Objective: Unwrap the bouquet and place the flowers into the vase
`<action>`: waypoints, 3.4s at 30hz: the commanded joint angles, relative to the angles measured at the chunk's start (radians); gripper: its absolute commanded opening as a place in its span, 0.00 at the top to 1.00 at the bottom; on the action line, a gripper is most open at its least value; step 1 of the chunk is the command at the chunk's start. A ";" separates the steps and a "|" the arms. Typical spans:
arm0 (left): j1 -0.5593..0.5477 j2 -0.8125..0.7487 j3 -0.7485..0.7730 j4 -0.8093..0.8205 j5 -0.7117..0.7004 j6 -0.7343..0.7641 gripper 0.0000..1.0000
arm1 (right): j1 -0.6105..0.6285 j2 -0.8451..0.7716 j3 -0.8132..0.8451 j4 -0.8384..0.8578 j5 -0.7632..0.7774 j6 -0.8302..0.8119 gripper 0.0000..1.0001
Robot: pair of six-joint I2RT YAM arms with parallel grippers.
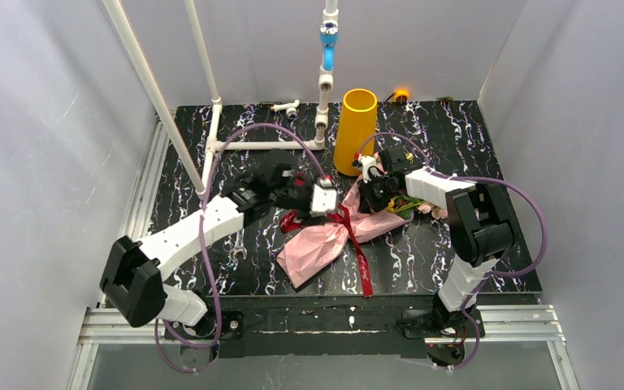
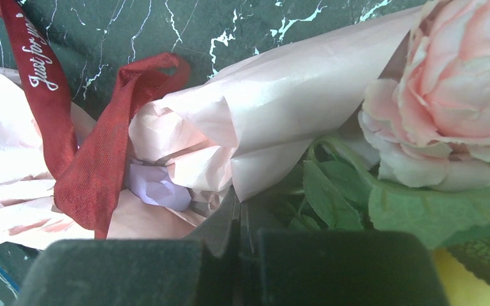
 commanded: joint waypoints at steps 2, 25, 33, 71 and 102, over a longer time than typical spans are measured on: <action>-0.118 0.124 -0.002 -0.074 0.071 0.323 0.42 | -0.004 0.091 -0.049 -0.133 0.137 -0.041 0.99; -0.200 0.460 0.089 -0.060 -0.101 0.482 0.54 | -0.004 0.094 -0.040 -0.149 0.137 -0.065 0.99; -0.200 0.494 0.073 -0.003 -0.264 0.461 0.65 | -0.004 0.102 -0.039 -0.141 0.141 -0.066 0.99; 0.215 -0.063 0.185 0.072 -0.434 -0.772 1.00 | -0.004 0.114 -0.059 -0.133 0.190 -0.091 0.99; 0.360 0.020 0.050 -0.207 -0.450 -0.600 1.00 | 0.004 -0.180 0.071 -0.300 -0.021 0.022 0.57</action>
